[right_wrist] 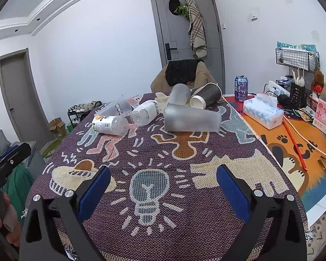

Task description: Flip cup upright

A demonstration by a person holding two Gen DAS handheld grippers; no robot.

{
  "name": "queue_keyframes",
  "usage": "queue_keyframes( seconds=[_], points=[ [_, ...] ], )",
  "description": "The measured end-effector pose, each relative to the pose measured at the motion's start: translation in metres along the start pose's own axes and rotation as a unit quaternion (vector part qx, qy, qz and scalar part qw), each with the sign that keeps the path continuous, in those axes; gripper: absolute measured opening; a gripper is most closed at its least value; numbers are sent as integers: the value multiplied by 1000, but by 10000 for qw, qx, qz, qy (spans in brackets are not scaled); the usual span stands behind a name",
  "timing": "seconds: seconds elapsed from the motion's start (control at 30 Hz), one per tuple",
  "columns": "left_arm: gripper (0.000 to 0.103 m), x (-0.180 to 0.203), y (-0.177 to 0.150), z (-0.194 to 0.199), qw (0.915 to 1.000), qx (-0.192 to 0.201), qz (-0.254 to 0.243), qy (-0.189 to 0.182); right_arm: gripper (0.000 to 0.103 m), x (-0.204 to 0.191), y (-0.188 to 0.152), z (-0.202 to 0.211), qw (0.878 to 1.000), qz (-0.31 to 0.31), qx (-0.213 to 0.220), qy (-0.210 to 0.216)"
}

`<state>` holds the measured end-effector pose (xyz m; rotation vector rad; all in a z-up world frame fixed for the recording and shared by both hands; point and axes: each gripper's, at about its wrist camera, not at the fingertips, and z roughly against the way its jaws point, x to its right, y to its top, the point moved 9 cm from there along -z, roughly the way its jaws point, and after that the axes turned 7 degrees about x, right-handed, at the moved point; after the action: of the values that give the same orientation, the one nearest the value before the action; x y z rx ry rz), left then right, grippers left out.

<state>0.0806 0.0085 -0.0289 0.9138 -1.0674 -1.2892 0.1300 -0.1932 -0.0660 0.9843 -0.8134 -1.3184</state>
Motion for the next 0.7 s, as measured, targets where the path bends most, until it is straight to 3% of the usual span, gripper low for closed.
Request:
queue_keyframes(
  seconds=[0.7],
  points=[
    [98,5,4,1,10000,44,-26,-73,96,11,5,4,9999,-133,50,-58]
  ],
)
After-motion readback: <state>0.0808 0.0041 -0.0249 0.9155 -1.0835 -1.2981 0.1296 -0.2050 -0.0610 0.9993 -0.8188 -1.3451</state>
